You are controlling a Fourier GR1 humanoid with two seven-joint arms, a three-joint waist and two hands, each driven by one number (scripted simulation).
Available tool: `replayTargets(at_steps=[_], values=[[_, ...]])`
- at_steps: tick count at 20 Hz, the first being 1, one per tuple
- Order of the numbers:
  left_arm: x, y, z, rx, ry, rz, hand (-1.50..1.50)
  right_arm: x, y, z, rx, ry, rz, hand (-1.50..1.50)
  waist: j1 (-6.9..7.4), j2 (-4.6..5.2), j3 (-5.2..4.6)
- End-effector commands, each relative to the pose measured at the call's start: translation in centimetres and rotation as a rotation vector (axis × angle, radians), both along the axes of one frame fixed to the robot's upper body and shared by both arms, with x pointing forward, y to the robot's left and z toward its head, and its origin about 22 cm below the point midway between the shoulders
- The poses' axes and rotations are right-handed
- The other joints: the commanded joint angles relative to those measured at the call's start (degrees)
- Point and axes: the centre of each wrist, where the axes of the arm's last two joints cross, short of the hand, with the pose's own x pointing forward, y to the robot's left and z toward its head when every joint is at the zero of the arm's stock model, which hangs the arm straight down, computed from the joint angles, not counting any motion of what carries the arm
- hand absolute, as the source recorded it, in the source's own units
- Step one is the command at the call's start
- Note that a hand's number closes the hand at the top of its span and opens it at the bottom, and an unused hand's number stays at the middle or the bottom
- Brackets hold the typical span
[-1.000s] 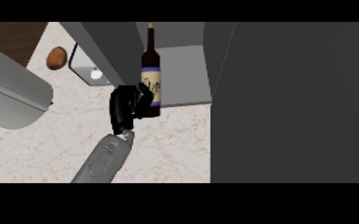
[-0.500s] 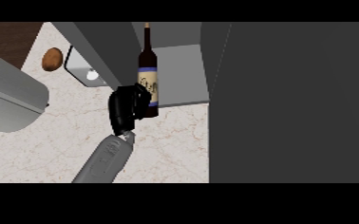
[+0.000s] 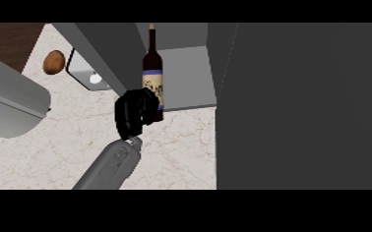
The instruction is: Pick up the wine, place it into the cabinet and close the cabinet
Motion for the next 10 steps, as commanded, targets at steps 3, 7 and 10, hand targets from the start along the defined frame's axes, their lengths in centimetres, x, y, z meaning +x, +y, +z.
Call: replayTargets(at_steps=[3,7,10], values=[[5.1,-5.0,5.0,-0.006,0.041,-0.141,1.50,-0.2,-0.3,0.5,0.028,-0.003,0.014,-1.50,-1.74,1.79,-0.92],[4.6,-4.9,3.7,0.046,0.077,-0.099,1.50,-0.4,-0.3,0.2,0.041,-0.009,0.025,-1.50,-2.77,1.80,-0.80],[5.0,-4.5,4.0,0.060,0.094,-0.066,1.50,0.0,-0.4,0.4,0.017,-0.005,0.025,-1.50,-2.06,2.09,-0.84]])
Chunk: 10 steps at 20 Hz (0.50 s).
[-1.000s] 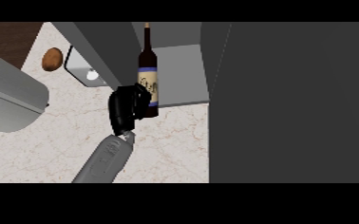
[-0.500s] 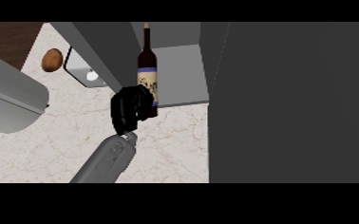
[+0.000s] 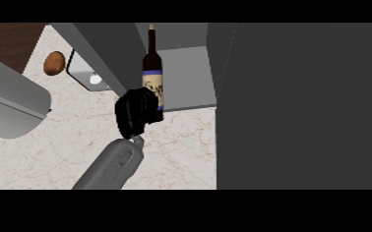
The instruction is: Pick up the wine, place it into the cabinet and close the cabinet
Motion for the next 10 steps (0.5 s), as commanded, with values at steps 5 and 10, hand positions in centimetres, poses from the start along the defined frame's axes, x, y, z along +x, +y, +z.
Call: replayTargets(at_steps=[5,10], values=[[5.0,-4.0,3.6,0.064,0.066,-0.056,1.50,-0.3,0.0,0.4,0.023,-0.005,0.023,-1.50,-2.39,2.04,-1.14],[5.1,-2.6,3.4,0.130,0.076,-0.037,-1.50,-0.1,-0.1,0.5,0.020,-0.005,0.022,-1.50,-2.94,2.38,-1.22]])
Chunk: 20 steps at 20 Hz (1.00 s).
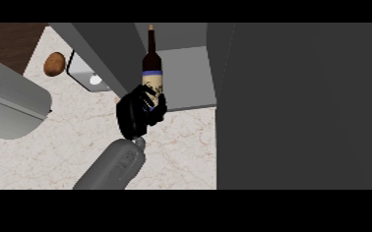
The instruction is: Pick up the wine, place it into the cabinet and close the cabinet
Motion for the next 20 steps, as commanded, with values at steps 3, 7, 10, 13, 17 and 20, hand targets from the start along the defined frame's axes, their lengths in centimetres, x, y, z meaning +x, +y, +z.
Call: replayTargets(at_steps=[3,7,10,13,17,20], values=[[5.3,-1.9,3.7,0.074,0.112,-0.051,-1.50,-0.4,0.0,0.7,0.022,-0.014,0.021,-1.50,-2.51,2.32,-1.49],[5.3,-3.2,3.9,0.084,0.138,-0.054,-1.50,-0.5,-0.1,0.7,0.031,-0.004,0.007,-1.50,-1.89,2.25,-1.58],[6.1,-3.5,4.9,0.049,0.161,-0.032,-1.50,-0.4,-0.2,0.5,0.035,0.002,0.014,-1.50,-1.46,2.43,-1.67],[5.9,-5.2,5.1,0.016,0.118,-0.062,-1.50,-0.5,-0.3,0.1,0.045,0.019,0.017,-1.50,-0.67,2.36,-1.75],[7.0,-6.1,7.9,-0.067,0.072,-0.096,-1.50,-0.7,-0.2,0.4,0.035,0.007,0.028,-1.50,-1.24,2.48,-1.83],[7.5,-5.7,8.0,-0.102,0.032,-0.131,-1.50,-1.6,0.0,1.2,0.053,0.007,0.018,-1.50,-0.15,2.24,-1.84]])
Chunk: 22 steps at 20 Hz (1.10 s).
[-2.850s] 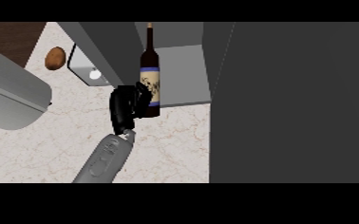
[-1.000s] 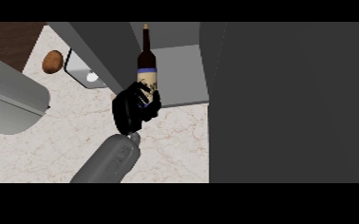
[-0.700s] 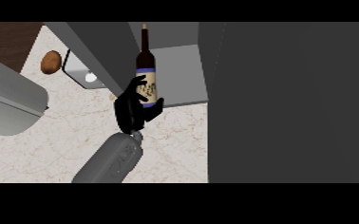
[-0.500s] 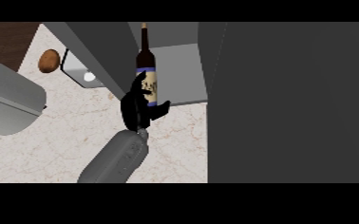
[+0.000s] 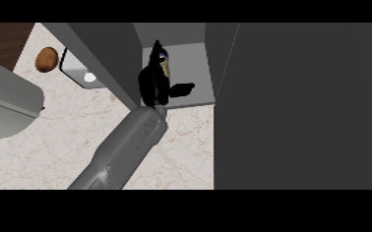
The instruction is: Pick up the wine, place it into the cabinet and close the cabinet
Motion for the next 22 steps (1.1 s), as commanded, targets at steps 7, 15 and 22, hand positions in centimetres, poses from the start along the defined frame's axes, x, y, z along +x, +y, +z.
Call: replayTargets(at_steps=[7,15,22], values=[[2.4,-0.3,2.9,-0.132,-0.173,-0.071,-1.50,-1.9,0.8,1.7,0.026,-0.010,0.007,-1.50,0.98,0.17,-0.27],[2.0,-0.3,4.3,-0.330,-0.276,-0.095,-1.50,-2.4,1.2,2.0,0.020,-0.005,-0.023,-1.50,2.85,-0.55,-0.20],[1.4,-0.3,3.8,-0.436,-0.311,-0.208,-1.50,-2.6,0.5,2.3,0.026,-0.003,-0.032,-1.50,4.15,-0.82,-0.10]])
